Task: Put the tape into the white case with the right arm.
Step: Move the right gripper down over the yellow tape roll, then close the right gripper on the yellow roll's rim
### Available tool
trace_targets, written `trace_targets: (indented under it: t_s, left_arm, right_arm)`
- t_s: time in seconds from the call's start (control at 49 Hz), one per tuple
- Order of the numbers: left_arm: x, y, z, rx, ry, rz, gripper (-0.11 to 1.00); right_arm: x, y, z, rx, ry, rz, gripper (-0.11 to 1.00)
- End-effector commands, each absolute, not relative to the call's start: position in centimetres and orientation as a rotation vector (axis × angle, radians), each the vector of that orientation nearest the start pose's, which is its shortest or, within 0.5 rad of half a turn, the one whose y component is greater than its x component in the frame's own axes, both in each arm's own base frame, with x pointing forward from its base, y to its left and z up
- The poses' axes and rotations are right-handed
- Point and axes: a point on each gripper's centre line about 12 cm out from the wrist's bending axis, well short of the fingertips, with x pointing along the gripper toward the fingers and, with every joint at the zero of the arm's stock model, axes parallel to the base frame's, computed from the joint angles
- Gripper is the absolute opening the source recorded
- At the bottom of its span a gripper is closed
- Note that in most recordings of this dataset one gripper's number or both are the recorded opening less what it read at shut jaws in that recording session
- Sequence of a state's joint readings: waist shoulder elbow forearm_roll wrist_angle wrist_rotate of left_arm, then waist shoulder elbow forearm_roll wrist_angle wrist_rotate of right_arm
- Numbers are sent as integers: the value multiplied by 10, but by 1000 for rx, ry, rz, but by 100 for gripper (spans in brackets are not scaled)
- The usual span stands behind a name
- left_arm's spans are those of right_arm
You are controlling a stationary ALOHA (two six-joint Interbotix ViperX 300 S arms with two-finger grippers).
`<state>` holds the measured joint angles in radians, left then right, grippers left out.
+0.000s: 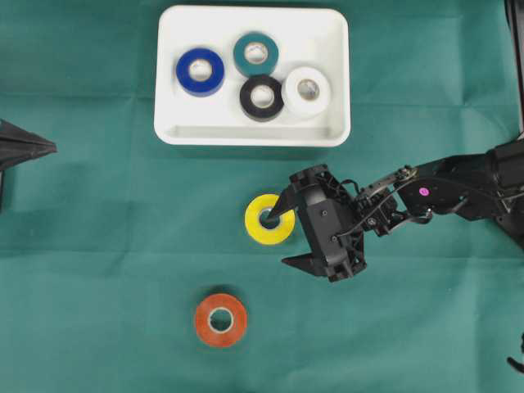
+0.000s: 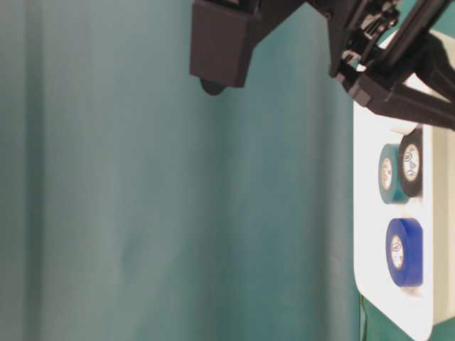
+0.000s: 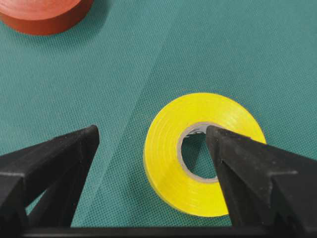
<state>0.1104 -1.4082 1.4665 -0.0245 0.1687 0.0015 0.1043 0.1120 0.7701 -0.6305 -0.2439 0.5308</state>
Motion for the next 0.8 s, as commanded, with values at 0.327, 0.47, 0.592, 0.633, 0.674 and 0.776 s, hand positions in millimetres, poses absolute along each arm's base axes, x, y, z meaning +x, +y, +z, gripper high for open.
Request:
trace_targets:
  t_s: [0.327,0.47,0.592,0.633,0.674,0.776]
  left_arm:
    - [129,14,196,-33,207,111,1]
    - [129,14,196,-33,206,112,1]
    - [129,14,196,-33,207,111,1]
    - [129,14,196,-33,206,112,1]
    - [129,14,196,-33,206,112,1]
    - [129,14,196,-32,206,111,1]
  right_arm:
    - [378,49,101,-105,788,192,72]
    - [382,47,96,-128,841,159,72]
    - [387,50,94,-136,849,157,72]
    - [389,52,94,-136,849,159,72]
    - [391,52,93,-139,849,162,72]
    - [394,53,94,-140,842,163,72]
